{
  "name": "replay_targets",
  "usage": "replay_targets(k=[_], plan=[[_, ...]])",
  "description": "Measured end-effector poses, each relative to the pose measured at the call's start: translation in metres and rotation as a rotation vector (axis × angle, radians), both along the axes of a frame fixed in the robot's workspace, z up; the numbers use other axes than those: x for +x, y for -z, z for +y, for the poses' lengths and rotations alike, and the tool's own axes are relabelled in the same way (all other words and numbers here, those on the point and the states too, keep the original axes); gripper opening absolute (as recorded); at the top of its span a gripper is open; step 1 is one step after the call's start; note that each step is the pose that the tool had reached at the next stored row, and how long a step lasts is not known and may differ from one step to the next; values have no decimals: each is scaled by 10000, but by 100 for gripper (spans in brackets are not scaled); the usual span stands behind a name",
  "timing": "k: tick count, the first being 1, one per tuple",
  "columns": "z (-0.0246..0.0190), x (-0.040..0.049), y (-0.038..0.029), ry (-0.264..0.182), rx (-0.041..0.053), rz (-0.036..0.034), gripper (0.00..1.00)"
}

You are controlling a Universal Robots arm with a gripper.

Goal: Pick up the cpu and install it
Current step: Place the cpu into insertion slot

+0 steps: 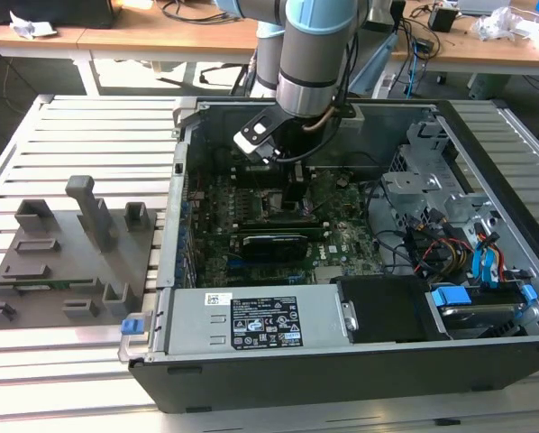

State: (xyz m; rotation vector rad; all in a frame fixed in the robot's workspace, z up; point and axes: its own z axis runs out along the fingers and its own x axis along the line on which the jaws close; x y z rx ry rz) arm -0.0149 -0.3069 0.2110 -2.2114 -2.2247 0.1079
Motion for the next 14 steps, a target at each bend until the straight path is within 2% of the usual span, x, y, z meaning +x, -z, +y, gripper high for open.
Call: replay_targets(k=[2, 4, 7, 11, 14], plan=[[-15, -10, -1, -7, -3, -1, 41], [-54, -40, -1, -37, 6, -10, 29], [-86, -56, 3, -111, 78, -9, 11], [-90, -51, 61, -129, 75, 4, 11], [-90, -24, 71, -137, 71, 11, 11]])
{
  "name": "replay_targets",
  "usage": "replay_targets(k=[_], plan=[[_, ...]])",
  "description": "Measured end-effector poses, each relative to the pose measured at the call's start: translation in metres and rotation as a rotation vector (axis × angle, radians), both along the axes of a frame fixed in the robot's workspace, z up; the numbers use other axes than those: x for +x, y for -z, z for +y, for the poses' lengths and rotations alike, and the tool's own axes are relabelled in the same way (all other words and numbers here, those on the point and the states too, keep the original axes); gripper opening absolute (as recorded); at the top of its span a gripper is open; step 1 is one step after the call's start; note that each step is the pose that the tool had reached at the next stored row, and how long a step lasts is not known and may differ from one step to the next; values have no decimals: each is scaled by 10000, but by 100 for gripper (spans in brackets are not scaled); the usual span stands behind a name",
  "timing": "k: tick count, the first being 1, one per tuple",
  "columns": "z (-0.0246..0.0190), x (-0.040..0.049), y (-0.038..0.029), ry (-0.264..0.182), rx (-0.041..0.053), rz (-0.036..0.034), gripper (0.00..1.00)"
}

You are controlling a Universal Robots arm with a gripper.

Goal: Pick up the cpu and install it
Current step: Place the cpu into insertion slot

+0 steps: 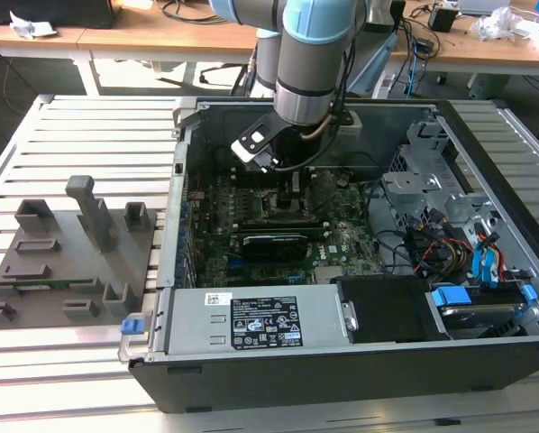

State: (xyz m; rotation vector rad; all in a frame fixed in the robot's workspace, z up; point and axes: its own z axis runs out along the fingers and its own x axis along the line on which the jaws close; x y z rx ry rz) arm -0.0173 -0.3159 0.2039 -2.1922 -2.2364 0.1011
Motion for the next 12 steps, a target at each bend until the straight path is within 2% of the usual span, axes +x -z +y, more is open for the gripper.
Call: replay_targets(k=[3, 6, 12], plan=[[0, 73, 4, -22, 6, 13, 11], [4, 98, -9, -23, 24, 4, 11], [1, 104, -171, -23, 3, 13, 11]])
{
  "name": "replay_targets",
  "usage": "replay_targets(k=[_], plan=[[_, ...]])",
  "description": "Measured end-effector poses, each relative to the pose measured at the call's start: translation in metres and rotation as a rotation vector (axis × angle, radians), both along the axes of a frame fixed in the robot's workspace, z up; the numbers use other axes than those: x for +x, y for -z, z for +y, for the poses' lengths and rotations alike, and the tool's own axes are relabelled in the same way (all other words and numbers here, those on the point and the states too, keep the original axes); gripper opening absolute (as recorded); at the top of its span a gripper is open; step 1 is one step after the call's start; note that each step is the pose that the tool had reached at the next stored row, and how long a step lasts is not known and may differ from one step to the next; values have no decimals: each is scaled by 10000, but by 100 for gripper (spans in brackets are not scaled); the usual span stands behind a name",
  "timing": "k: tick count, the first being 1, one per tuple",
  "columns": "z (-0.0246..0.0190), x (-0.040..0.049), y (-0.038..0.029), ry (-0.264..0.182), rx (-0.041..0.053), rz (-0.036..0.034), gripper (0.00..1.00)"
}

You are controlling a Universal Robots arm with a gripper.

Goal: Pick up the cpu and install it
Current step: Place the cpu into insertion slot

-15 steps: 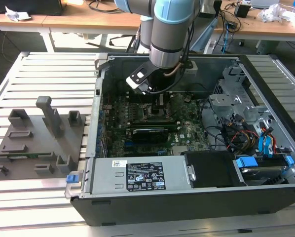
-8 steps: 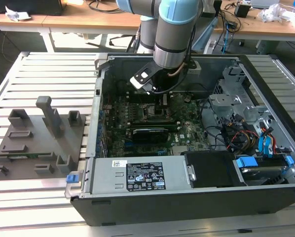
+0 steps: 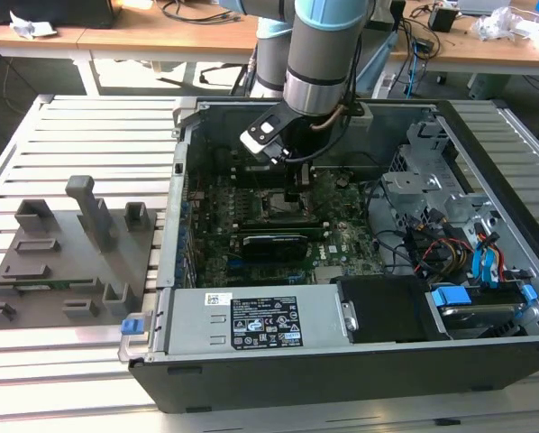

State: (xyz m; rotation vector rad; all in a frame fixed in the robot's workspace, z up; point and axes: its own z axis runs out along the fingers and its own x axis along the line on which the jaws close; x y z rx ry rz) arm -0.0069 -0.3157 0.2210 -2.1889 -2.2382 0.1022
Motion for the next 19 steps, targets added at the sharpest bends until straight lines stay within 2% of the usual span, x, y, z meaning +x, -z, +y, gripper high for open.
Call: replay_targets(k=[2, 4, 6, 9, 17, 19], plan=[[0, 2, -62, 1, -4, 0, 11], [0, 4, -185, 0, -6, 0, 11], [0, 4, -257, 0, -8, 1, 11], [0, 5, -318, 0, -7, 0, 11], [0, 5, -542, 0, -8, 0, 11], [0, 5, -575, 0, -8, 1, 11]])
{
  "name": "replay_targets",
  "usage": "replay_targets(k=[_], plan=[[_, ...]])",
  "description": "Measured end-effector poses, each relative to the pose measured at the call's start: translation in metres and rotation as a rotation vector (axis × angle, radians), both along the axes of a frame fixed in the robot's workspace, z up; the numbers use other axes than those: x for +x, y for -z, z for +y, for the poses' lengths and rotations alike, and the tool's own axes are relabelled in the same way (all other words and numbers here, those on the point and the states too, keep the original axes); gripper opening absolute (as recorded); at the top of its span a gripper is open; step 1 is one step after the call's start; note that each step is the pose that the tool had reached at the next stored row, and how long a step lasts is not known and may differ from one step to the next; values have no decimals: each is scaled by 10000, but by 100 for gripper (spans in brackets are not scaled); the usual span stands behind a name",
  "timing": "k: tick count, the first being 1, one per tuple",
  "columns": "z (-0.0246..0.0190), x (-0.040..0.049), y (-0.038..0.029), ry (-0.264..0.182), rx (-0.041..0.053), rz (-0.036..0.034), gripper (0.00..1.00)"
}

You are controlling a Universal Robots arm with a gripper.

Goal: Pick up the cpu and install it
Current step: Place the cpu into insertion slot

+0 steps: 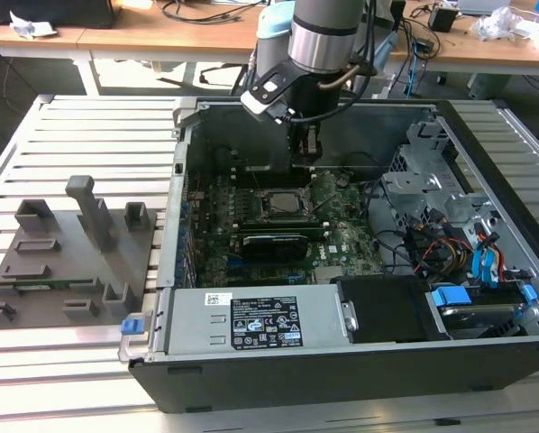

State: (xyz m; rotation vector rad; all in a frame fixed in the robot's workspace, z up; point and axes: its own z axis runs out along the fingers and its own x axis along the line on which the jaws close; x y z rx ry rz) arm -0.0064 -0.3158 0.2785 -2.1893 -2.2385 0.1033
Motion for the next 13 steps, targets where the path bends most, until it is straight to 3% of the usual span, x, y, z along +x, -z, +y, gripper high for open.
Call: replay_targets(k=[3, 5, 13], plan=[[0, 0, -68, 0, 1, -1, 11], [0, 0, -155, 0, 0, 0, 11], [0, 0, -343, 0, 0, -1, 11]])
